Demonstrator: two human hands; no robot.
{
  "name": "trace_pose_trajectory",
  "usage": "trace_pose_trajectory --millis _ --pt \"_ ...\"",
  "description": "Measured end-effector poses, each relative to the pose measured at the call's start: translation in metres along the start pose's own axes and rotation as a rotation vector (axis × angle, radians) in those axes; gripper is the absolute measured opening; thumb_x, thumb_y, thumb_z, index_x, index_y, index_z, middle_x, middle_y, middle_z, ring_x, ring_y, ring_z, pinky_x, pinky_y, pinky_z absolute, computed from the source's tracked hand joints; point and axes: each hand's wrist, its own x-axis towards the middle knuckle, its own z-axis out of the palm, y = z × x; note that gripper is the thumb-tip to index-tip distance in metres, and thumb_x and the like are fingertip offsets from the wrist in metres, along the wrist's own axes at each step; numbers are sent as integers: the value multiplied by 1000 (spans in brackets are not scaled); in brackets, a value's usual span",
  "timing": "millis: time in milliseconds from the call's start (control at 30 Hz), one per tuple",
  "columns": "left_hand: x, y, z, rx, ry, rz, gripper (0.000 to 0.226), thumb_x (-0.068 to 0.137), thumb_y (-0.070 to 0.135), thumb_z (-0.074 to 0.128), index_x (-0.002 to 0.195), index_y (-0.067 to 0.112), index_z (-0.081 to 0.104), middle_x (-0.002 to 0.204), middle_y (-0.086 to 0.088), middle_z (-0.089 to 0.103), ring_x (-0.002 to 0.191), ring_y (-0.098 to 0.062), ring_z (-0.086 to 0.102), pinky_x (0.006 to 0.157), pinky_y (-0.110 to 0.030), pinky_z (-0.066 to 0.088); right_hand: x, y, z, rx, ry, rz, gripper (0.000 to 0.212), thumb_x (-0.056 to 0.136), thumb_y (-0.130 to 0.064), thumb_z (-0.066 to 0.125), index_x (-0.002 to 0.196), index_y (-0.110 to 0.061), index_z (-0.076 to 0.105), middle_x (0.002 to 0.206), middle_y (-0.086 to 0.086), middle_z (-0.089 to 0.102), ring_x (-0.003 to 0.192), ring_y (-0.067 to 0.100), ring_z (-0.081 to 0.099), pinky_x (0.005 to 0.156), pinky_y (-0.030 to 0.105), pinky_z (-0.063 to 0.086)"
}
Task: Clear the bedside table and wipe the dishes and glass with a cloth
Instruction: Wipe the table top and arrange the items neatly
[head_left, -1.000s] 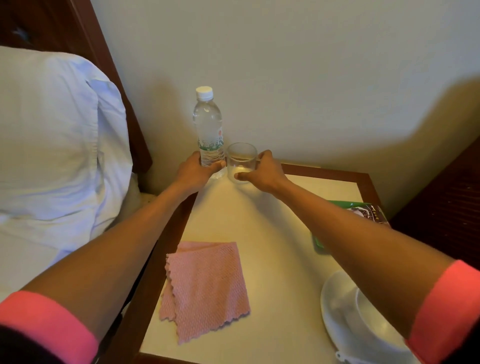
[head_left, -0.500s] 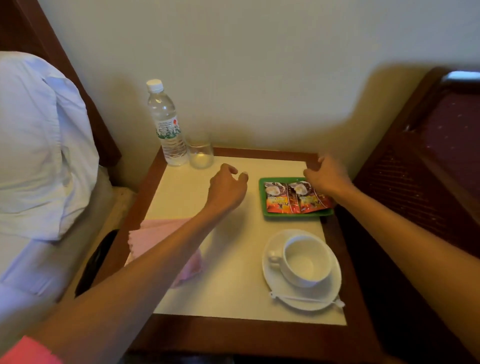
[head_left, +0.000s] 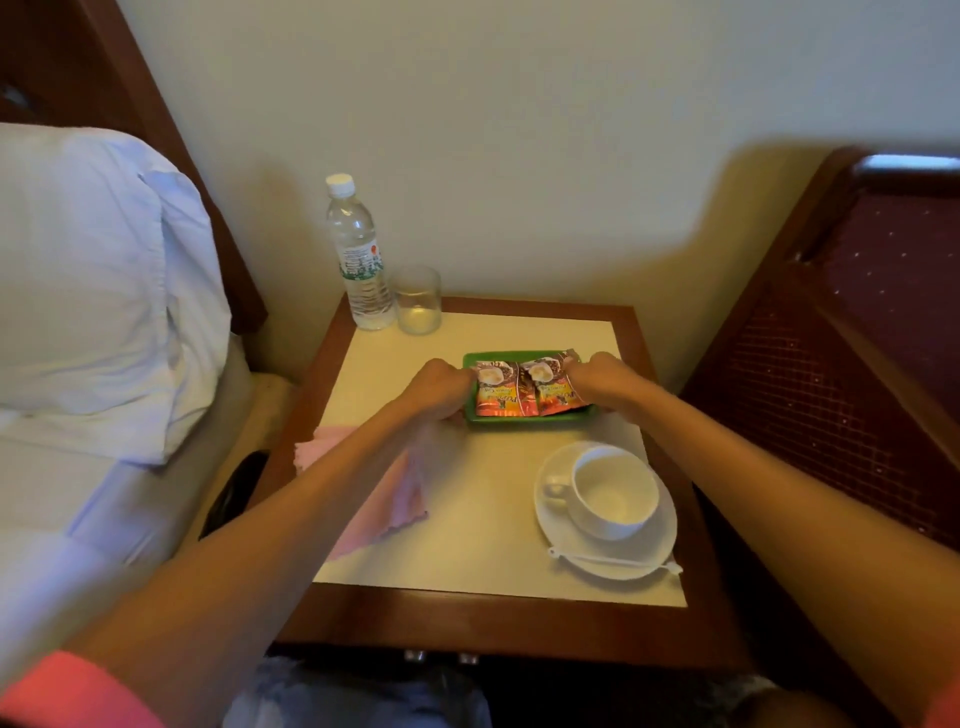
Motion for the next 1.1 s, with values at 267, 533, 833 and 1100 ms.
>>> trace_pose_trajectory --millis 267,533,833,1100 --pt "-3 -28 -89 30 200 -5 19 97 19 52 98 3 62 93 -15 68 68 -17 62 52 -22 51 -12 -87 60 52 -139 -110 40 101 -24 40 129 1 52 126 16 60 104 26 57 86 37 50" --pt "-12 -42 -130 307 289 52 30 100 32 50 97 6 64 91 -5 63 72 -13 53 56 -27 37 -22 -113 83 46 -138 -142 34 101 -27 40 119 -2 55 113 15 59 87 24 59 68 30 50" --pt "-88 -99 -86 722 180 536 34 98 33 49 126 17 59 129 -2 60 118 -25 55 96 -41 48 -38 -40 5 -21 161 -242 32 89 -21 52 70 3 61 77 20 65 74 34 61 70 45 51" --pt "-158 -112 -15 927 150 603 44 96 45 41 130 20 50 139 -5 49 125 -27 45 100 -42 41 -86 47 -41 57 145 -117 30 93 -18 56 100 8 68 99 21 71 81 26 67 75 39 55"
